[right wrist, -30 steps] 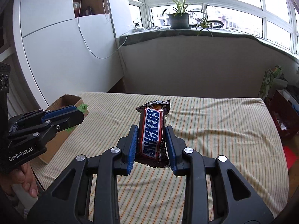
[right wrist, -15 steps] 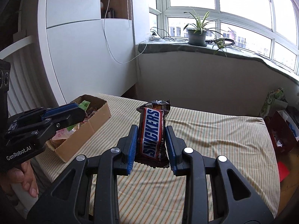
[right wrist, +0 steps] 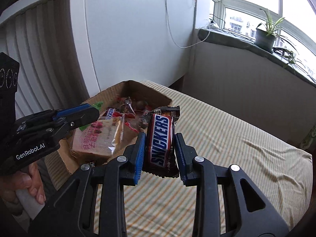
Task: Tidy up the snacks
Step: 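Lift both held snacks and carry them over the cardboard box, then lower both snacks into the box and open both tools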
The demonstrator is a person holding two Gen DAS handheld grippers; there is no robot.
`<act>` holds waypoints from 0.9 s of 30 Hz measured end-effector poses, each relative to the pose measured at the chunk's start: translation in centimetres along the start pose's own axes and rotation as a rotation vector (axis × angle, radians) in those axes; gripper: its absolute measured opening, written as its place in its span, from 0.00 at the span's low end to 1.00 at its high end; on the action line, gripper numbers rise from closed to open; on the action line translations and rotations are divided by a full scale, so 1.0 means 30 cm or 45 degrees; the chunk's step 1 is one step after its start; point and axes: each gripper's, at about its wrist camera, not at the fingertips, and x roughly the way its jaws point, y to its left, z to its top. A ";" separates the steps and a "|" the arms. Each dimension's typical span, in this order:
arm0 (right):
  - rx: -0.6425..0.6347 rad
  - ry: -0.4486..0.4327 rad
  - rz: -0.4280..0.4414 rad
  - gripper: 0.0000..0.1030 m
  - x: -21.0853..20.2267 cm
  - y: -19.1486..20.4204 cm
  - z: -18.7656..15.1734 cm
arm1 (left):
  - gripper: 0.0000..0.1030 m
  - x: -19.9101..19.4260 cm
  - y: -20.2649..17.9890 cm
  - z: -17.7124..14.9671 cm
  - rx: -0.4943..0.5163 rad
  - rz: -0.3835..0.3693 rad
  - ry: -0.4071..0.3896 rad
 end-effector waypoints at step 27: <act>-0.057 -0.003 0.085 0.65 0.281 0.053 0.134 | 0.73 0.106 0.172 0.028 -0.077 0.160 0.043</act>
